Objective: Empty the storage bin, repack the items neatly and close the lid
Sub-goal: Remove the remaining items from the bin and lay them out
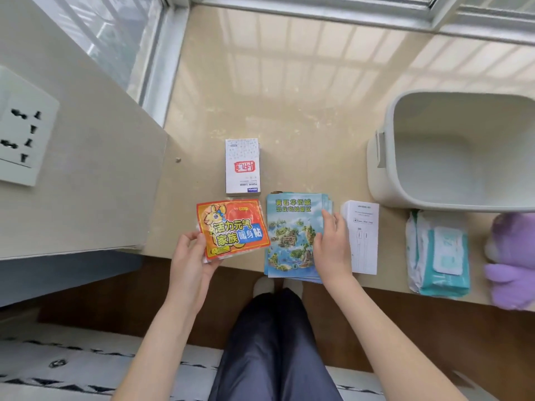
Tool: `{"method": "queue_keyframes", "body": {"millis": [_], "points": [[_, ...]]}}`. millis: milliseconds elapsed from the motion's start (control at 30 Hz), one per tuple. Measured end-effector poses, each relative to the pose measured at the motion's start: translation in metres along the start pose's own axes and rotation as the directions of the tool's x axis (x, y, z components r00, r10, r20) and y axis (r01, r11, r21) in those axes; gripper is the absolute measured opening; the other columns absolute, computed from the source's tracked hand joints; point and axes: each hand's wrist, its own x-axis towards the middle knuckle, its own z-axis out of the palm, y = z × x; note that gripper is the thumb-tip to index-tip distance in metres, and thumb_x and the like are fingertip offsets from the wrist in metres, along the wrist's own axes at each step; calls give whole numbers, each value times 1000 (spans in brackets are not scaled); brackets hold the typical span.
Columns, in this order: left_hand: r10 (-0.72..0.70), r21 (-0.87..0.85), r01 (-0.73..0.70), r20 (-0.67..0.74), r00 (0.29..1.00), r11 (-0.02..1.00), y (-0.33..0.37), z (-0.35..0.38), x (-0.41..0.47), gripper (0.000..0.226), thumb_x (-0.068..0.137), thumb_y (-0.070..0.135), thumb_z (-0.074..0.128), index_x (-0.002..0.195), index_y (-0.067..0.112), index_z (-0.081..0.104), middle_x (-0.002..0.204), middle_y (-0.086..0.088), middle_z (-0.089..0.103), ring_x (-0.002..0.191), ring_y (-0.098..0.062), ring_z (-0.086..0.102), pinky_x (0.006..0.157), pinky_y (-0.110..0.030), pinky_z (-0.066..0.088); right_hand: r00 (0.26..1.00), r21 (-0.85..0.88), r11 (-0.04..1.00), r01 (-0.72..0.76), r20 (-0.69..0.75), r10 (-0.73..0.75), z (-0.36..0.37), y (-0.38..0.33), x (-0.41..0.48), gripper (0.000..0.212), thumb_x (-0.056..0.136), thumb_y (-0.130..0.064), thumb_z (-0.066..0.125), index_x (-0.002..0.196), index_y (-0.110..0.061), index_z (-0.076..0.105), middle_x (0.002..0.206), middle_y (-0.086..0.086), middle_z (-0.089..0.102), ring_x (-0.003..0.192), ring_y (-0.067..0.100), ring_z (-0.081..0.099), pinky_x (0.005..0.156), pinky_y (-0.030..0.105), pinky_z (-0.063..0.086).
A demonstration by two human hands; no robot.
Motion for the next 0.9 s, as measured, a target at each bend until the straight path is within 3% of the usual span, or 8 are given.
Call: {"method": "queue_keyframes", "body": {"millis": [167, 367, 500, 600, 700, 900], "points": [[46, 16, -47, 62, 997, 999, 30, 11, -30, 17, 102, 23, 44, 112, 9, 48, 98, -6, 71, 96, -17, 69, 80, -34, 54, 970, -104, 970, 219, -82, -227, -46, -15, -21, 51, 90, -3, 60, 139, -5, 47, 138, 20, 50, 126, 34, 49, 98, 43, 46], [159, 1, -162, 180, 971, 987, 83, 29, -87, 18, 102, 23, 44, 112, 8, 47, 94, -5, 72, 91, -16, 69, 75, -32, 57, 891, -128, 935, 331, -285, -354, -133, -31, -68, 41, 83, -2, 69, 124, -1, 59, 116, 16, 64, 106, 34, 61, 85, 45, 56], [206, -20, -209, 266, 942, 978, 106, 48, -125, 17, 102, 20, 43, 112, 6, 47, 89, -6, 72, 86, -17, 69, 78, -39, 56, 842, -166, 923, 348, -378, -386, -189, -26, -106, 37, 94, -24, 45, 121, -5, 61, 114, 10, 64, 104, 28, 58, 88, 42, 52], [209, -43, -206, 317, 925, 978, 107, 66, -149, 13, 103, 18, 42, 106, 7, 47, 91, -9, 69, 85, -20, 67, 81, -42, 56, 807, -193, 915, 355, -431, -404, -218, -7, -134, 38, 94, -27, 45, 122, -7, 61, 113, 8, 64, 103, 26, 57, 89, 38, 48], [195, -21, -200, 344, 918, 980, 93, 87, -164, 12, 103, 16, 40, 99, 8, 48, 93, -12, 66, 80, -20, 66, 71, -38, 58, 789, -242, 908, 341, -452, -417, -228, 29, -157, 39, 93, -29, 46, 121, -8, 63, 111, 7, 65, 102, 26, 59, 89, 38, 47], [107, 53, -131, 320, 941, 990, 29, 151, -197, 11, 103, 12, 42, 94, 9, 47, 92, -13, 63, 77, -21, 62, 66, -37, 54, 857, -197, 948, 248, -411, -310, -249, 143, -177, 44, 94, -35, 43, 122, -9, 63, 114, 9, 66, 102, 28, 62, 82, 40, 53]]}}
